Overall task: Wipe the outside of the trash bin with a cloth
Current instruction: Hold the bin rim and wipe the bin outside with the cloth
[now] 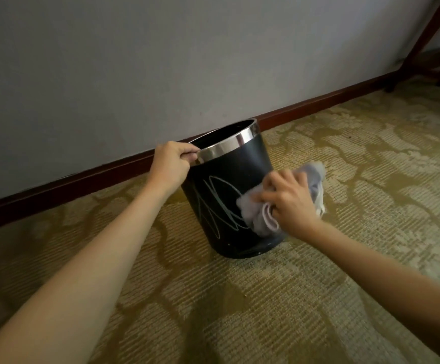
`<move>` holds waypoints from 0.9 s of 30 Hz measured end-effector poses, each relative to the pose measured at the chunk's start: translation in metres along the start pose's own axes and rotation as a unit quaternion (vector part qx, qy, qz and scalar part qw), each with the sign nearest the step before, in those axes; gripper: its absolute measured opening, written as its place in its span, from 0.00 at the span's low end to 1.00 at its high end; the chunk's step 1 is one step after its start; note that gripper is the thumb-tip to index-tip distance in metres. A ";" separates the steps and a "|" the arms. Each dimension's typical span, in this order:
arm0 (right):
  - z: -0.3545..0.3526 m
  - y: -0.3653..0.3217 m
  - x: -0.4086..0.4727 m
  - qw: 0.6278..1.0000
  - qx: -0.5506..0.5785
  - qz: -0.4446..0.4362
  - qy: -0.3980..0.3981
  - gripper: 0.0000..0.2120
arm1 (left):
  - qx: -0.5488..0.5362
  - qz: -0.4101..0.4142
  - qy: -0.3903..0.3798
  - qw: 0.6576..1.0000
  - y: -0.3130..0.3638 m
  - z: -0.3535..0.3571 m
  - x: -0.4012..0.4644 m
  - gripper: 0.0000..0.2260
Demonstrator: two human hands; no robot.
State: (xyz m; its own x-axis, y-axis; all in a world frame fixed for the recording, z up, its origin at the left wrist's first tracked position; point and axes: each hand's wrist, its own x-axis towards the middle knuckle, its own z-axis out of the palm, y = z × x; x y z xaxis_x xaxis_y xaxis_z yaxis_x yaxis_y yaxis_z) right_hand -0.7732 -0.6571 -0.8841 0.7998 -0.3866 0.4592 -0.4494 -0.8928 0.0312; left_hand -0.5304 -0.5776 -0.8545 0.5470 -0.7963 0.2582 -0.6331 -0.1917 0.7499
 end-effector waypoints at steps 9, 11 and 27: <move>0.017 0.011 0.004 0.996 0.017 0.059 0.070 0.09 | 0.010 0.014 -0.002 1.000 0.020 0.012 0.008 0.09; 0.029 0.013 -0.025 1.000 -0.006 0.013 0.006 0.11 | 0.007 0.004 0.008 1.000 0.015 0.009 0.011 0.09; -0.004 0.000 0.051 0.984 0.038 0.104 0.140 0.11 | 0.014 0.014 0.020 1.000 0.008 0.008 -0.002 0.10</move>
State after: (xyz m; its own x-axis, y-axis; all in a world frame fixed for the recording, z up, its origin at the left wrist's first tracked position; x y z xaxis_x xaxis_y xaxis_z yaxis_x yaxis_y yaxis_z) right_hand -0.7345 -0.6761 -0.8570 0.5485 -0.4935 0.6750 -0.5523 -0.8199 -0.1507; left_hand -0.5405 -0.5818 -0.8541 0.5498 -0.7778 0.3044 -0.6641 -0.1861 0.7241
